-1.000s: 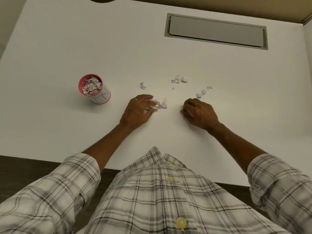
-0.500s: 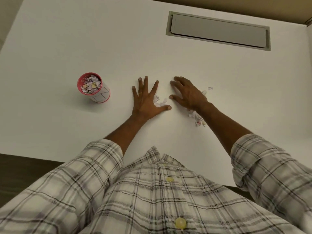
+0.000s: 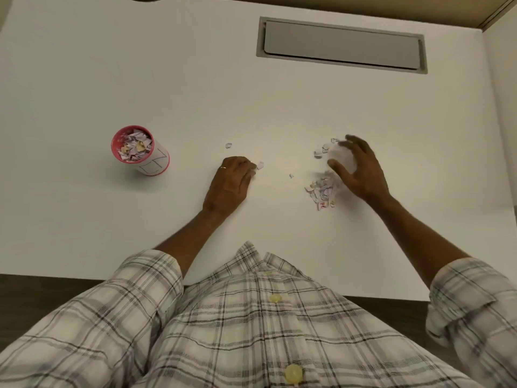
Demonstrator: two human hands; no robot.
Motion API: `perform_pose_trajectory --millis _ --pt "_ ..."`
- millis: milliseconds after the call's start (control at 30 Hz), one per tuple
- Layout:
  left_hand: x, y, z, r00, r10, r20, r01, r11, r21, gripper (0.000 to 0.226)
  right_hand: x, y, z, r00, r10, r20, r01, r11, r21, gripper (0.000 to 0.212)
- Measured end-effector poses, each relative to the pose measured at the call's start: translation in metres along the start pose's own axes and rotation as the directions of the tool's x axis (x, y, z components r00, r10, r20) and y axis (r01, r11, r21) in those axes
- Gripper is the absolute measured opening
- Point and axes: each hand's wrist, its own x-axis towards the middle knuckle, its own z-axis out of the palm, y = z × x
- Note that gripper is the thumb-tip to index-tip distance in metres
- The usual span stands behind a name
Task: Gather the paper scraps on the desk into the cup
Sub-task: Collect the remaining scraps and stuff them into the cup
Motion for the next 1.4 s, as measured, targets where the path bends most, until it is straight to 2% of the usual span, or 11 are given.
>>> perform_pose_trajectory --millis 133,333,433,567,733,867,967,1100,1233,1333,1400 --pt "0.01 -0.003 -0.005 0.999 -0.042 0.004 0.042 0.993 0.108 0.026 0.022 -0.004 0.014 0.974 0.063 0.219 -0.062 0.998 -0.013 0.078" --pt "0.03 -0.013 -0.013 0.902 -0.395 0.175 0.364 0.913 0.184 0.054 -0.009 -0.038 0.037 0.866 -0.347 0.361 0.41 0.905 -0.115 0.052" --pt "0.021 -0.017 -0.016 0.918 -0.314 0.241 0.272 0.943 0.192 0.051 -0.034 -0.037 0.037 0.809 -0.494 0.32 0.56 0.812 -0.163 0.041" --pt "-0.001 -0.015 -0.018 0.938 -0.147 0.313 0.106 0.984 0.143 0.059 -0.039 -0.042 0.04 0.839 -0.488 0.24 0.531 0.83 -0.17 0.042" --pt "-0.014 -0.003 -0.003 0.921 0.057 0.386 -0.129 0.978 0.163 0.073 -0.033 -0.054 0.06 0.787 -0.534 0.31 0.6 0.779 -0.181 0.04" --pt "-0.01 0.006 0.01 0.946 0.051 0.32 -0.136 0.959 0.249 0.06 -0.051 -0.034 0.052 0.76 -0.604 0.24 0.649 0.726 -0.227 0.028" --pt "-0.008 0.007 0.017 0.952 0.081 0.297 -0.173 0.938 0.301 0.049 -0.069 -0.006 0.035 0.799 -0.585 0.141 0.598 0.747 -0.29 0.036" --pt "-0.006 0.008 0.016 0.982 0.072 0.175 -0.081 0.996 0.044 0.031 -0.093 0.017 0.021 0.931 -0.348 0.108 0.364 0.906 -0.215 0.079" --pt "-0.008 0.011 0.009 0.984 0.071 0.165 -0.087 0.992 0.088 0.02 -0.099 0.012 0.032 0.986 -0.127 0.105 0.135 0.988 -0.074 0.116" --pt "-0.013 0.014 0.003 0.985 0.054 0.161 -0.057 0.998 0.011 0.026 -0.091 -0.003 0.049 0.99 -0.044 0.131 0.055 0.995 -0.081 0.116" --pt "-0.019 0.014 -0.003 0.984 0.055 0.169 -0.049 0.998 -0.039 0.038 -0.082 -0.017 0.061 0.989 -0.057 0.136 0.073 0.991 -0.115 0.096"
